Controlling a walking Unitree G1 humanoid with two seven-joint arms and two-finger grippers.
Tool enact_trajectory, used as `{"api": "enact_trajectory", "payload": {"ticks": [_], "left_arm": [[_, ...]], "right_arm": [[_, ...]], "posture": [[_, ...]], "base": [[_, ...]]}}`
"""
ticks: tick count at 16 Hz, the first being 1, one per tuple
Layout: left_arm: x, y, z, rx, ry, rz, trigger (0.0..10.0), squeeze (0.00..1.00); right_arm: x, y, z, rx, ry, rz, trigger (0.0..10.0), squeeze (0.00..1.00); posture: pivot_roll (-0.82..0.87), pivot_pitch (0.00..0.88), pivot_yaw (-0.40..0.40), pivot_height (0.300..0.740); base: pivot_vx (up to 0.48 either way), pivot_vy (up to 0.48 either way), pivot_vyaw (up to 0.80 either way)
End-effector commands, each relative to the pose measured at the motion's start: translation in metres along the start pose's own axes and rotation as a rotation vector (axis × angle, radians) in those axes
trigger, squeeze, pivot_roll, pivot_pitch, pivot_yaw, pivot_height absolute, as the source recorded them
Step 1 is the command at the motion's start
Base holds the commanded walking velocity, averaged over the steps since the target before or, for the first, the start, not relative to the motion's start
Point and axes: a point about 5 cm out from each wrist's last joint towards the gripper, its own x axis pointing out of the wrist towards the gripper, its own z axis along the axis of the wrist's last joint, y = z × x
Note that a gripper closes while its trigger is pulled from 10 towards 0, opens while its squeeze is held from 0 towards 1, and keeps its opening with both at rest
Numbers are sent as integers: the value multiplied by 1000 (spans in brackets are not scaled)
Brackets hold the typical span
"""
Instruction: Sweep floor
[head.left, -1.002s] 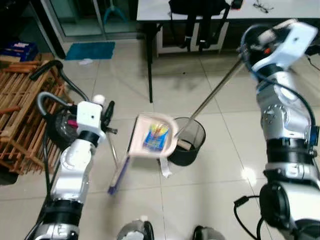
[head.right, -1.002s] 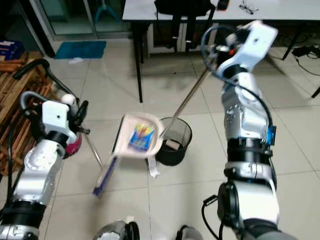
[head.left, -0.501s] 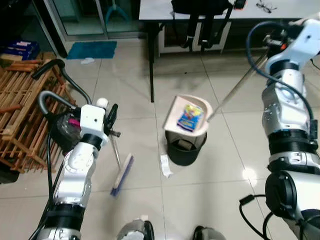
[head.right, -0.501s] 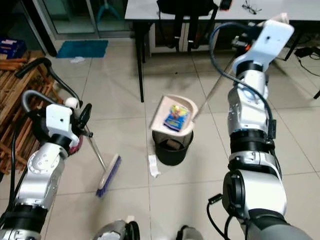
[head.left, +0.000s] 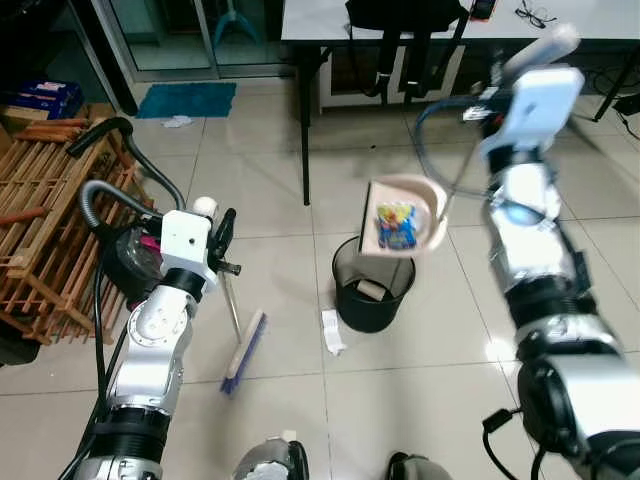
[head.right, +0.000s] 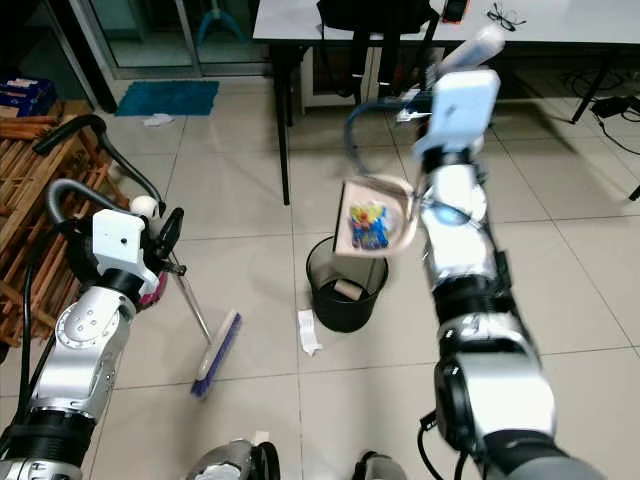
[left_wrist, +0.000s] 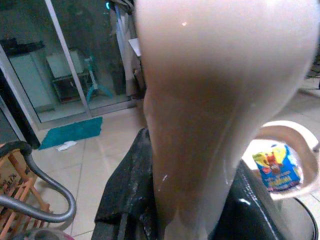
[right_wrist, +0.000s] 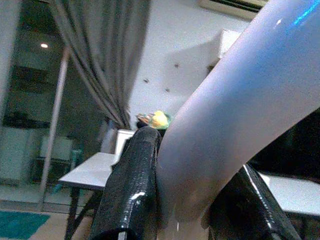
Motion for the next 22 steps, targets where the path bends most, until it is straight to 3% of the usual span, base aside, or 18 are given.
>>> {"api": "enact_trajectory", "payload": {"ticks": [1,6,10,16,18,22], "left_arm": [[2,-1,10,19,-45,0,10000,0],[3,-2,10,22,-43,-2,10000,0],[4,-2,10,23,-43,-3,10000,0],[5,-2,9,27,-40,-3,10000,0],[7,-2,9,29,-40,-7,10000,0],[8,-3,9,29,-41,-9,10000,0]], "right_arm": [[3,4,10,-18,-75,26,10000,0],[-13,31,5,-127,-112,217,10000,0],[-19,43,5,-124,-131,304,10000,0],[-17,43,8,-193,-164,345,10000,0],[-19,47,9,-230,-178,424,10000,0],[-26,56,7,-192,-176,454,10000,0]], "posture": [[-16,38,58,740],[-19,41,59,740],[-19,39,60,740],[-23,35,62,740],[-27,34,64,740],[-24,33,66,740]], "base": [[0,0,0],[0,0,0],[0,0,0],[0,0,0],[0,0,0],[0,0,0]]}}
